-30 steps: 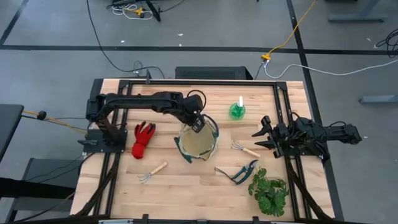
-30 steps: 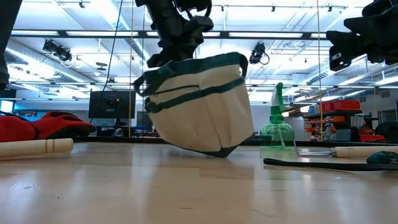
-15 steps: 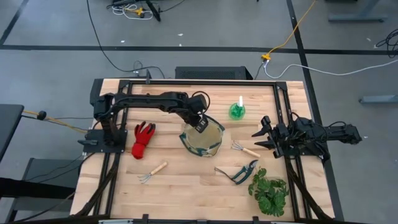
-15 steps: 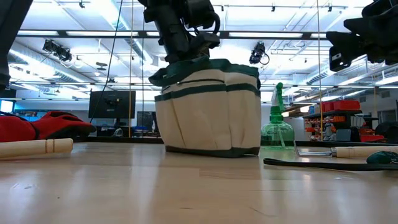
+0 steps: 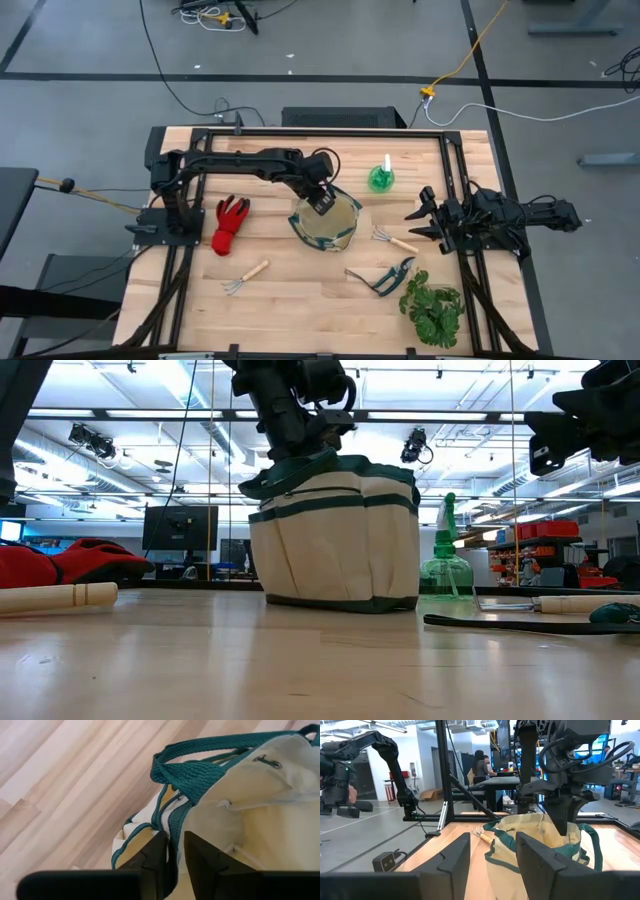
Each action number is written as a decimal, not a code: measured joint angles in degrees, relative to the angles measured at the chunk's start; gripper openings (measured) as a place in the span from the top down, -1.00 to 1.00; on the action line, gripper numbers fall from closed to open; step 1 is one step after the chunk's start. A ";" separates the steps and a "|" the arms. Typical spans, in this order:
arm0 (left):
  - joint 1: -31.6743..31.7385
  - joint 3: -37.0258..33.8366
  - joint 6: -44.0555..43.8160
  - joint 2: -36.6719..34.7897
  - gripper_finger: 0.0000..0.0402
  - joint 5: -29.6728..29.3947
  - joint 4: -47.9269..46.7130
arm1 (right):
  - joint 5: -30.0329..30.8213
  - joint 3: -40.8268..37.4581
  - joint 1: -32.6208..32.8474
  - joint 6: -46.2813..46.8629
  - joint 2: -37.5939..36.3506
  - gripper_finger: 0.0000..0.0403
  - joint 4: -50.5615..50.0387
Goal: Pick & Place Garden tools in Gardening bag
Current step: Move the green gardening bag to the center of the table, then put the red gloves into the green gardening bag
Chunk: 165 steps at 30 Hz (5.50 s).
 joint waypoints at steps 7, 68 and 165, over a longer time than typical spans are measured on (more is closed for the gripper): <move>-0.33 0.02 1.75 0.00 0.48 -0.98 -0.04 | 0.00 -0.01 -0.01 0.00 0.00 0.21 0.00; -19.83 0.04 -25.01 -20.85 0.02 -27.52 -44.78 | 4.09 -0.01 -0.01 -0.02 0.00 0.21 2.60; -37.48 -51.82 -71.51 -37.29 0.78 -17.92 -10.09 | 4.09 -0.01 -0.01 0.00 0.00 0.21 -0.48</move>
